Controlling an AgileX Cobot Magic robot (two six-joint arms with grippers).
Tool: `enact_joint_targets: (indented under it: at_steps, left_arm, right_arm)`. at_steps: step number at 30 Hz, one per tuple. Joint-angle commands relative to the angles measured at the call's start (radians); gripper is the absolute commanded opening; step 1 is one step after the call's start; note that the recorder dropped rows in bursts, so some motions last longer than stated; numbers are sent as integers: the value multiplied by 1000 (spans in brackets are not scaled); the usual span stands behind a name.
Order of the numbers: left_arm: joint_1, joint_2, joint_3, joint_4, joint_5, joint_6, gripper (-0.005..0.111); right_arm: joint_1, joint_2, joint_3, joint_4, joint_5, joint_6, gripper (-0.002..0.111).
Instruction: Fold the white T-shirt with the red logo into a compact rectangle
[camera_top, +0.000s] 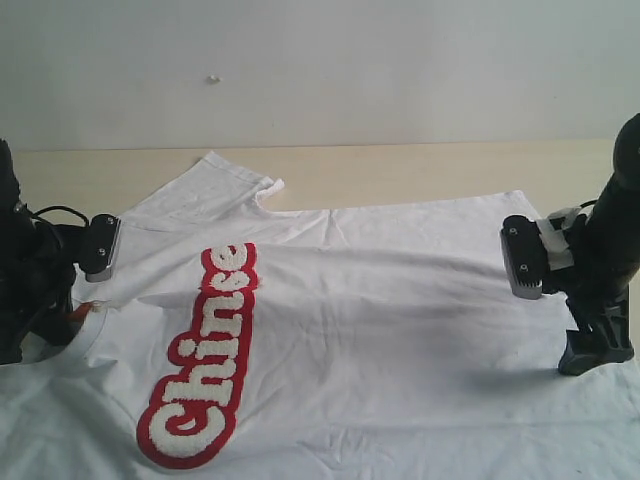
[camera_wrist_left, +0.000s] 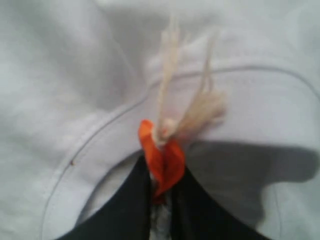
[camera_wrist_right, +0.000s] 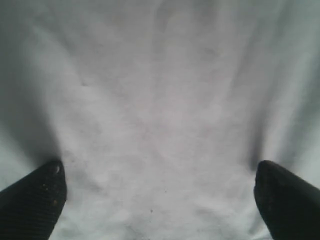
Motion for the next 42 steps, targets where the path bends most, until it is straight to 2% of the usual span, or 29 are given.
enact_joint_targets:
  at_steps: [1,8,11,13,19,22,32,36,42]
  left_arm:
    - [1,46,18,-20,-46,-10,0]
    - [1,46,18,-22,-46,-10,0]
    - [1,46,18,-22,-46,-10,0]
    - [1,46,18,-22,-46,-10,0]
    - [1,46,18,-22,-46,-10,0]
    - [1,46,18,-22,-46,-10,0]
    - [1,29,18,-27,-27,-10,0]
    - [1,27,18,-27,-20,-68,1]
    - [1,3,18,-2,32,-49,0]
  right_arm:
    - [1,38,-42,5,64,-17,97]
    - [1,83,-84,-4,121,-20,96]
    - [1,95,-90,-4,125,-18,89]
    - [1,95,-90,-10,122,-18,78]
    - [1,95,-90,-75,87,78,21]
    - [1,95,-90,-82,87,100,1]
    - [1,95,-90,-82,85,129,0]
    - [1,95,-90,-82,85,129,0]
    - [1,74,-90,-82,85,160,0]
